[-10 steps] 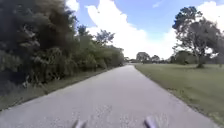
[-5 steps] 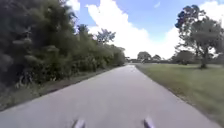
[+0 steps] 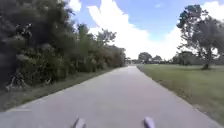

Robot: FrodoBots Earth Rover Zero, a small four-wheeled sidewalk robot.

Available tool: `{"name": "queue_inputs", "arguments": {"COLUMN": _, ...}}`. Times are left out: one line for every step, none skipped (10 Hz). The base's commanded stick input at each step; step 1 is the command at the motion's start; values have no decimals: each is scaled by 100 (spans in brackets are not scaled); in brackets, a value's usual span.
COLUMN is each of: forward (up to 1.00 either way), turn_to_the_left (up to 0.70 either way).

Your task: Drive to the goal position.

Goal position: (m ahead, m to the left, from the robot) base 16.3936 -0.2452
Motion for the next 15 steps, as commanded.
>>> {"name": "queue_inputs", "arguments": {"forward": 70, "turn_to_the_left": 2}}
{"name": "queue_inputs", "arguments": {"forward": 70, "turn_to_the_left": 2}}
{"name": "queue_inputs", "arguments": {"forward": 70, "turn_to_the_left": 2}}
{"name": "queue_inputs", "arguments": {"forward": 70, "turn_to_the_left": 2}}
{"name": "queue_inputs", "arguments": {"forward": 70, "turn_to_the_left": 2}}
{"name": "queue_inputs", "arguments": {"forward": 70, "turn_to_the_left": 2}}
{"name": "queue_inputs", "arguments": {"forward": 70, "turn_to_the_left": 2}}
{"name": "queue_inputs", "arguments": {"forward": 70, "turn_to_the_left": 2}}
{"name": "queue_inputs", "arguments": {"forward": 70, "turn_to_the_left": 2}}
{"name": "queue_inputs", "arguments": {"forward": 70, "turn_to_the_left": 2}}
{"name": "queue_inputs", "arguments": {"forward": 70, "turn_to_the_left": 2}}
{"name": "queue_inputs", "arguments": {"forward": 70, "turn_to_the_left": 2}}
{"name": "queue_inputs", "arguments": {"forward": 70, "turn_to_the_left": 2}}
{"name": "queue_inputs", "arguments": {"forward": 70, "turn_to_the_left": -10}}
{"name": "queue_inputs", "arguments": {"forward": 70, "turn_to_the_left": -33}}
